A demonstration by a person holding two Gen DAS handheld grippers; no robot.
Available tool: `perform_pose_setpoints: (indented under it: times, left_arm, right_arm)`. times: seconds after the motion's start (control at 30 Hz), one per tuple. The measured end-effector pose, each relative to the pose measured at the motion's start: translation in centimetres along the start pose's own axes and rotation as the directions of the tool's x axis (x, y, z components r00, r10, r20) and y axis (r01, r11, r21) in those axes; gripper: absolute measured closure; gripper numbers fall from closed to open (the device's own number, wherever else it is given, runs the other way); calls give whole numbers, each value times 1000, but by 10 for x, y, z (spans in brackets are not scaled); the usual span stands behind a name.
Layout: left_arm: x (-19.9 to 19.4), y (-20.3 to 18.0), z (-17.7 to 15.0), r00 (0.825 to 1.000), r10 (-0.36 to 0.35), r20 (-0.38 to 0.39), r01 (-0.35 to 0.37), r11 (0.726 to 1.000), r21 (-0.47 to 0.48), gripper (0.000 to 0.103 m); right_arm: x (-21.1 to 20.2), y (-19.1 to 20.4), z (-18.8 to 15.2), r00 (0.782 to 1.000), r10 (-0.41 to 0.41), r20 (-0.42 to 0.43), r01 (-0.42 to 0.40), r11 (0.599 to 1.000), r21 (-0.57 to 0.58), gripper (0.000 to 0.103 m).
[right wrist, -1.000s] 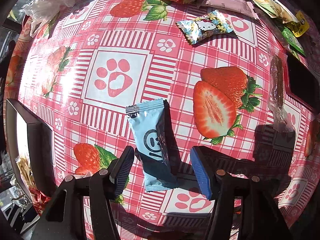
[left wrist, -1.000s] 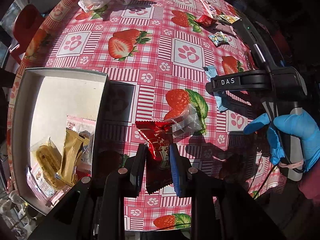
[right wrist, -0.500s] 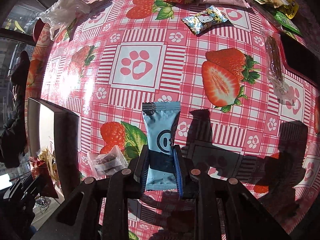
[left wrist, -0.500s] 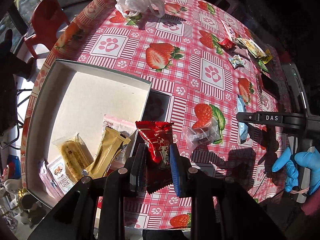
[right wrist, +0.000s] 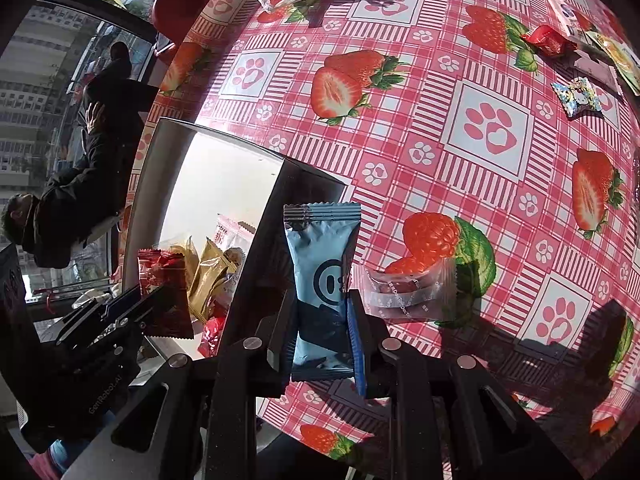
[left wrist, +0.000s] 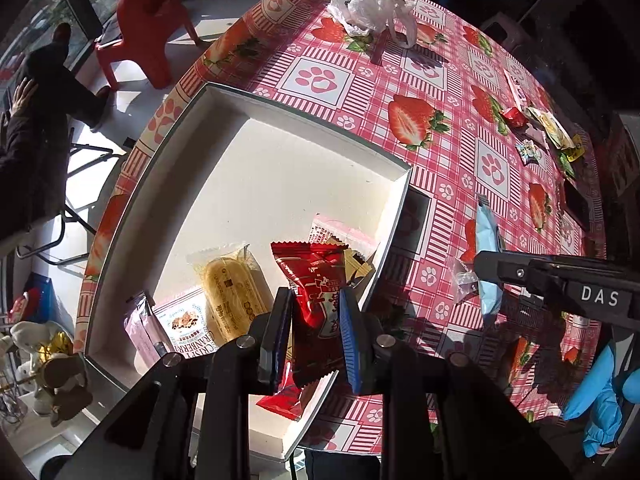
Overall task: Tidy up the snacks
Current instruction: 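Carry both packets into the white tray and open both grippers, then move both grippers toward the clear plastic packets on the tablecloth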
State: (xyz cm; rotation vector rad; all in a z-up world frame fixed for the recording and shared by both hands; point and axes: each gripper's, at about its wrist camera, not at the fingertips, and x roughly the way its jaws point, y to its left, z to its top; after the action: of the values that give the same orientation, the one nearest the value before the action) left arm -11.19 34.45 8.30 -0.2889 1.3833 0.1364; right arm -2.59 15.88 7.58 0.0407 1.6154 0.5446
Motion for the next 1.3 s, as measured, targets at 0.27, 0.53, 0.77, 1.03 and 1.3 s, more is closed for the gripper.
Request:
perform_pose_setpoints:
  times: [0.27,0.53,0.77,1.03,1.3]
  left_arm:
    - [5,31,-8,999,38,-15,-38,998,-48,77]
    - [7,41,-14,996,83,-25,-85,995,-59,42]
    - [7,23,-13,997,73,-18,-73,997,0,31]
    - [15,-48,-15,999,40,-35,-33,981,193,28]
    - [35,-127,-16,993,31,-114,13,930,368,27]
  right_arm:
    - [30,70,26,998,52,-26,-54,995,-80,78]
    - [50,102,38,996,70,-59,-76,991,-107,77]
    - [49,61,27,997,-19,-69,17,999,-31,1]
    - [42,-56,-21,989,-100,-110,121,972,200,1]
    - [38,-175,-93,964,-190,-186,248,893,375,1]
